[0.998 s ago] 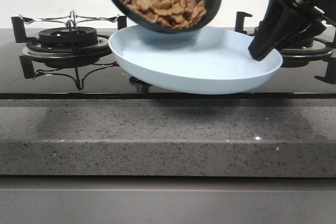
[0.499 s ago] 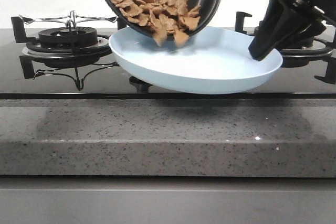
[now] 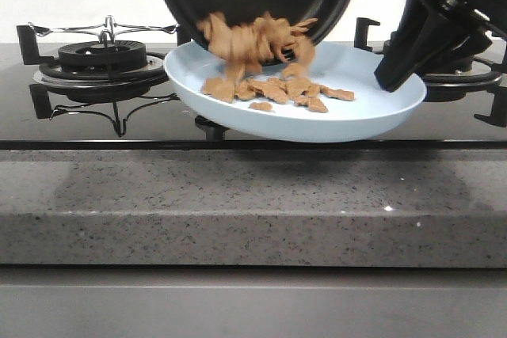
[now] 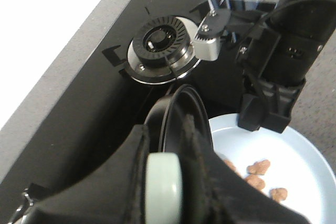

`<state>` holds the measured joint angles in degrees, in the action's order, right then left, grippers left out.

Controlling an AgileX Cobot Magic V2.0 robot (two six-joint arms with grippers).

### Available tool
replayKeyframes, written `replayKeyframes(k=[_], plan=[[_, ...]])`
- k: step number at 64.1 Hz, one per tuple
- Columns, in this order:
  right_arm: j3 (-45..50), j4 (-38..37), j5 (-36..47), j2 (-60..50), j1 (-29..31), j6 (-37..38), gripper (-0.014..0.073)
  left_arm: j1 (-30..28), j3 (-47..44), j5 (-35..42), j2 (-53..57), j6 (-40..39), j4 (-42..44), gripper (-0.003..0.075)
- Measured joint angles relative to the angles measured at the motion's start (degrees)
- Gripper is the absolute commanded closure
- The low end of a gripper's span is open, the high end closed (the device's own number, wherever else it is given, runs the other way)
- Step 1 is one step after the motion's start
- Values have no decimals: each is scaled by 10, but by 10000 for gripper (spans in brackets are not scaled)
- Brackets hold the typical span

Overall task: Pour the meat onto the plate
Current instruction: 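Tilt the pan with the left gripper, tipping the meat onto the plate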

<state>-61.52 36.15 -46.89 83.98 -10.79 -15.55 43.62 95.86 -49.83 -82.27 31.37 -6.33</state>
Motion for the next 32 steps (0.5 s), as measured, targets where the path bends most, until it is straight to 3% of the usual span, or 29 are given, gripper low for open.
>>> replayKeyframes(k=[32], plan=[[0,0,0,0,0,0,612,132,0,6,1,-129,271,741]])
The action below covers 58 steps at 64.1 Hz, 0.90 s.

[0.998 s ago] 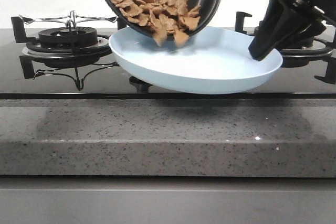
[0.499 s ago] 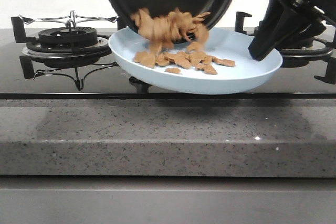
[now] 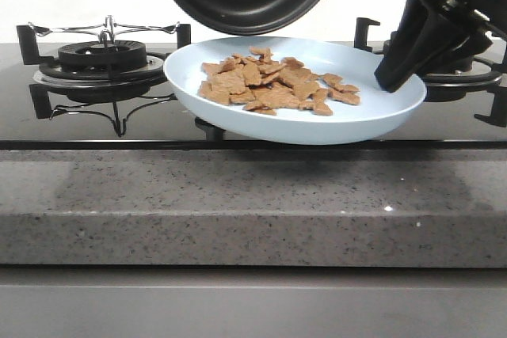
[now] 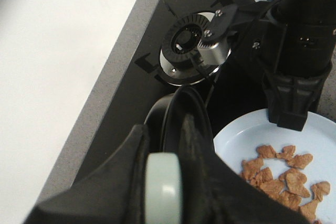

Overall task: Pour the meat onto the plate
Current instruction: 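Tilt the pan with the left gripper, tipping the meat onto the plate, then carry the empty pan back and set it on its burner with the left gripper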

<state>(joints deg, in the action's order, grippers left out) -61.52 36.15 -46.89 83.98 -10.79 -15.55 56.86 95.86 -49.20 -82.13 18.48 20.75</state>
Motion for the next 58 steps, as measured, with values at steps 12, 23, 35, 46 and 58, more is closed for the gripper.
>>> replayKeyframes(k=[12,23,35,46,58], plan=[[0,0,0,0,0,0,612,15,0,-1,10,-57,29,741],[0,0,0,0,0,0,612,4,-1,18,51,-122,17,741],[0,0,0,0,0,0,612,-89,-1,50,106,-153,-76,741],[0,0,0,0,0,0,612,-241,-1,53,118,-156,-215,740],[0,0,0,0,0,0,612,-442,-1,45,98,-69,-467,740]])
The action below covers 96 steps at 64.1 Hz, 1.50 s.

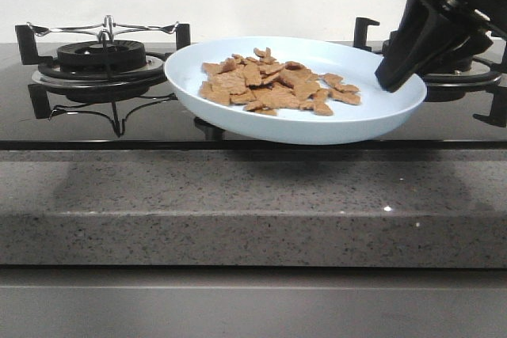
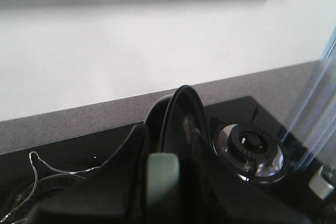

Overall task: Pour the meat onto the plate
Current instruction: 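Carry the empty pan back and set it on its burner with the left gripper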

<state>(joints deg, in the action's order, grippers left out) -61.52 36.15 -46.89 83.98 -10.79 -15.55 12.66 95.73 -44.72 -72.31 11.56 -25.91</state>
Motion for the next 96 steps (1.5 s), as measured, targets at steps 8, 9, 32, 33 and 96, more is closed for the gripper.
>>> replayKeyframes(k=[8,9,32,33,96], plan=[[0,0,0,0,0,0,612,-145,0,-57,-44,86,-232,740],[0,0,0,0,0,0,612,-159,0,-65,-50,93,-253,740],[0,0,0,0,0,0,612,-326,0,-148,-233,127,-482,741],[0,0,0,0,0,0,612,-326,0,-150,-242,129,-488,741],[0,0,0,0,0,0,612,-328,0,-132,-420,131,-546,741]])
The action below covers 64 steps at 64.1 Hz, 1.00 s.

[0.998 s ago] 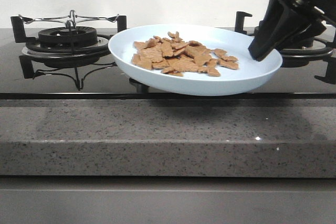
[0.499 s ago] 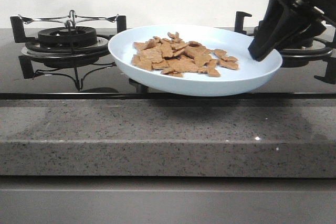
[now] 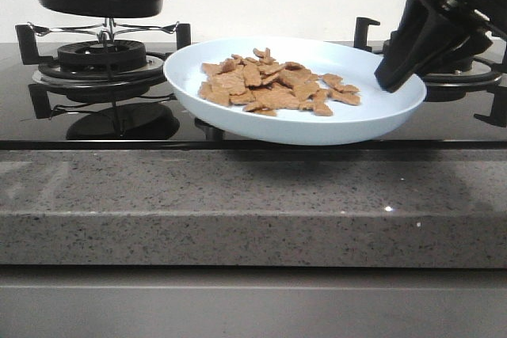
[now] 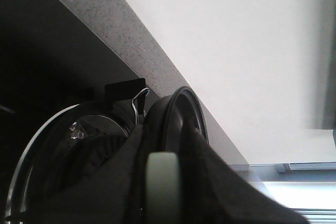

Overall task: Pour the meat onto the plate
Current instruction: 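Carry the empty pan back and set it on its burner with the left gripper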

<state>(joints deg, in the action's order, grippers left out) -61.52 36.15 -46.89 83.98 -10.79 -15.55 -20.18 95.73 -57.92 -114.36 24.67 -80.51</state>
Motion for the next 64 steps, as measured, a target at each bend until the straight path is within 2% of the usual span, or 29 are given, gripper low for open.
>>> replayKeyframes(k=[40,45,64], plan=[[0,0,0,0,0,-1,612,0,0,-25,-15,-23,31,734],[0,0,0,0,0,-1,612,0,0,-25,-15,-26,35,691],[0,0,0,0,0,0,612,0,0,-25,-15,-27,45,311]])
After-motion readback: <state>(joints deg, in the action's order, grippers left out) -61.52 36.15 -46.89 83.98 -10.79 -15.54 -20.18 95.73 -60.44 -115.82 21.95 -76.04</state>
